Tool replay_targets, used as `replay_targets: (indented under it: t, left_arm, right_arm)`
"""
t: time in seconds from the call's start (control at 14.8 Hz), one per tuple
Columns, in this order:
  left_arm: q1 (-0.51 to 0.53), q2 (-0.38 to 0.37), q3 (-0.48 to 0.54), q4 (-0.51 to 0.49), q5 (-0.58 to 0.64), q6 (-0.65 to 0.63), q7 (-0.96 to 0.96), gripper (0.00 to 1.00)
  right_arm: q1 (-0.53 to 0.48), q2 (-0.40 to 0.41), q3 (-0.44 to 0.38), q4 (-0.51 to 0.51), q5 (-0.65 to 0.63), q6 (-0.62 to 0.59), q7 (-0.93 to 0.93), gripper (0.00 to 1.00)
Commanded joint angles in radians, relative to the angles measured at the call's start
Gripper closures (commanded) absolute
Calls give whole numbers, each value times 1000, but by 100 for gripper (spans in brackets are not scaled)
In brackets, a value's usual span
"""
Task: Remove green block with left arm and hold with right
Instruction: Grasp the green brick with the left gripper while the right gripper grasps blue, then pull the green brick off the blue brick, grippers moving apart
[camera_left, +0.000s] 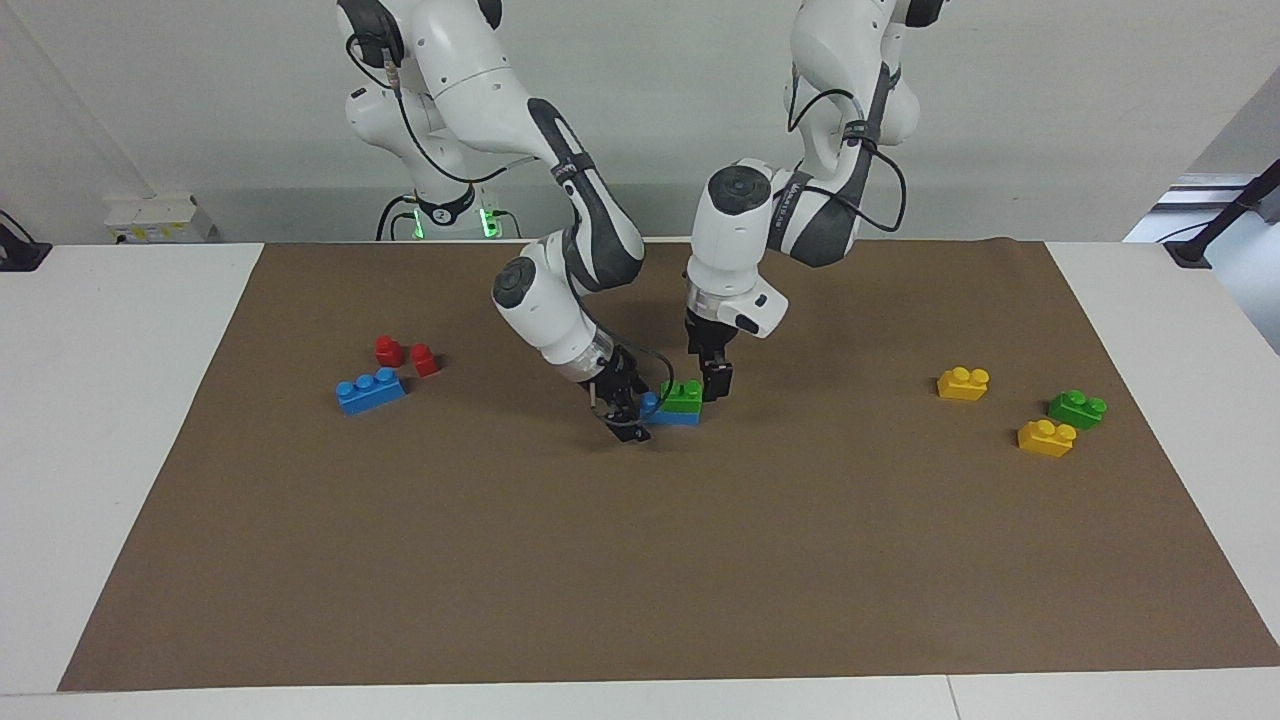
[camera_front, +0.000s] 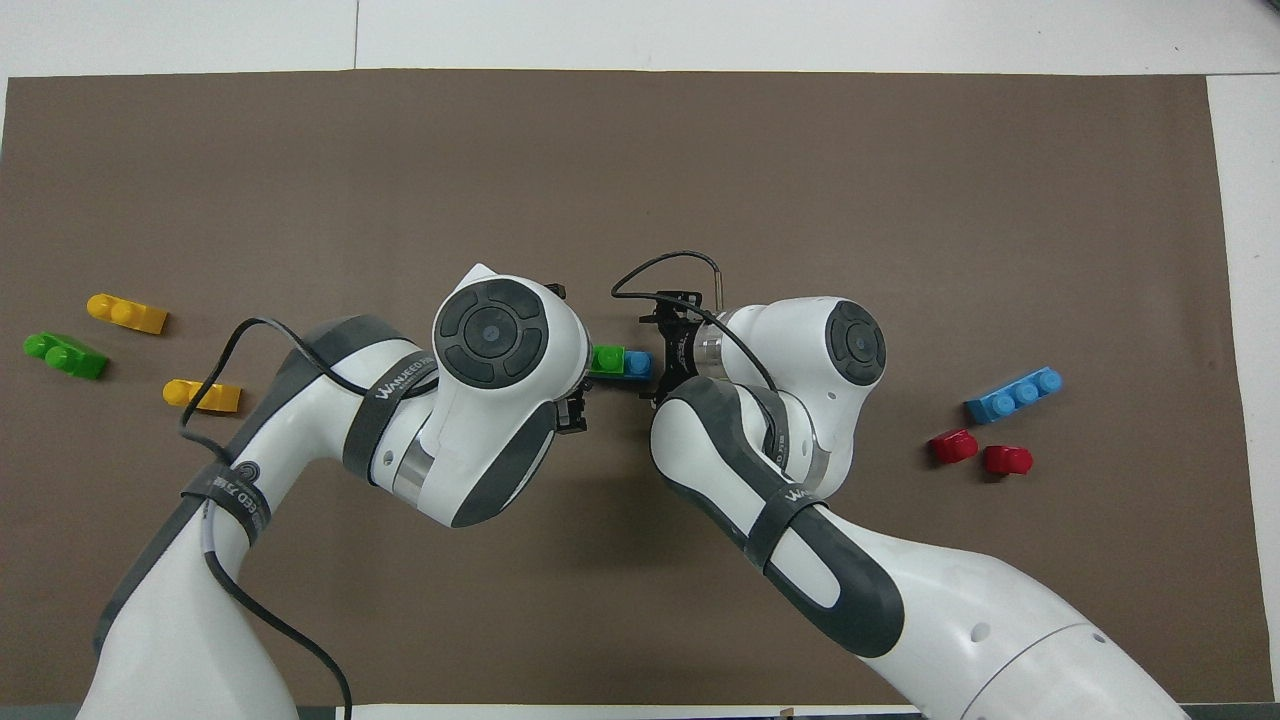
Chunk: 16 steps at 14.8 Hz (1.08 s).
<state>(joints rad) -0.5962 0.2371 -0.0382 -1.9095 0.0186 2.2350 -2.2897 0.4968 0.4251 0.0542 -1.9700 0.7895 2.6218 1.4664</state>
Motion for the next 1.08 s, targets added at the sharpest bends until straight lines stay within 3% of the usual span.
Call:
replay_targets:
  t: [0.0, 0.14, 0.47, 0.54, 1.02]
  left_arm:
    - [-30, 33, 17, 7, 53, 34, -69, 0]
    - [-30, 42, 15, 4, 64, 44, -83, 0]
    - [-37, 48, 17, -3, 66, 51, -91, 0]
    - [-37, 53, 17, -5, 66, 58, -96, 0]
    - [-59, 53, 17, -26, 73, 94, -116, 0]
  right_arm:
    - [20, 3, -2, -1, 25, 40, 9, 17]
    - [20, 3, -2, -3, 25, 41, 9, 36]
    - [17, 3, -2, -3, 25, 43, 8, 96]
    - [17, 3, -2, -3, 25, 41, 8, 100]
    - [17, 3, -2, -3, 27, 43, 6, 100]
